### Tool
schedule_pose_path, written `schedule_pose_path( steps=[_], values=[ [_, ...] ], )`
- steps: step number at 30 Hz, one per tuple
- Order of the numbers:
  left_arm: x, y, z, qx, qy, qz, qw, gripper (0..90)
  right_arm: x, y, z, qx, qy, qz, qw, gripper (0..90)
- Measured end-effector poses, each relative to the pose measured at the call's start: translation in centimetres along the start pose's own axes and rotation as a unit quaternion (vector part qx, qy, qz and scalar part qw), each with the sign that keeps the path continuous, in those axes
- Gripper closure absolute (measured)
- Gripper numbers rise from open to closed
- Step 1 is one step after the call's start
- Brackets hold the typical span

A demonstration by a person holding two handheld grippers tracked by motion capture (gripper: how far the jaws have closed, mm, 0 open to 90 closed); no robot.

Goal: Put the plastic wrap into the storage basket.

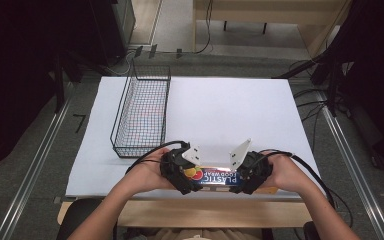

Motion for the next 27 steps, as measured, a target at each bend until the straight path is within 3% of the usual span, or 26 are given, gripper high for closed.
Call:
schedule_pose_path(
  steps=[2, 14, 17, 20, 27],
  values=[
    [-0.1, 0.0, -0.3, 0.015, 0.001, 0.001, 0.9999, 20.5, -0.1, -0.6, 0.2, -0.002, 0.001, 0.004, 1.0000, 41.4],
    [0.4, 0.7, -0.9, 0.055, -0.035, -0.004, 0.9979, 28.1, -0.3, -4.0, 0.3, 0.019, 0.022, 0.044, 0.9986, 41.5],
    [0.0, 1.0, -1.1, 0.051, -0.018, -0.014, 0.9985, 33.8, -0.2, -4.1, -0.1, 0.018, 0.025, 0.051, 0.9982, 41.4],
    [-0.5, 1.0, -1.3, 0.054, -0.016, -0.025, 0.9981, 39.1, 0.0, -3.9, -0.5, 0.015, 0.024, 0.064, 0.9975, 41.1],
    [-0.9, 1.0, -1.0, 0.060, 0.010, -0.015, 0.9980, 40.3, 0.2, -3.6, -0.9, -0.001, -0.018, 0.058, 0.9982, 39.9]
  ],
)
Point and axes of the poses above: each handheld gripper's, and its own axes: z roughly backward along the jaws, y roughly out of its underside, x roughly to its left, the point moved 7 cm from there along -z, roughly forward along the jaws, and after that the axes turned 5 degrees about x, right-handed, at the moved point
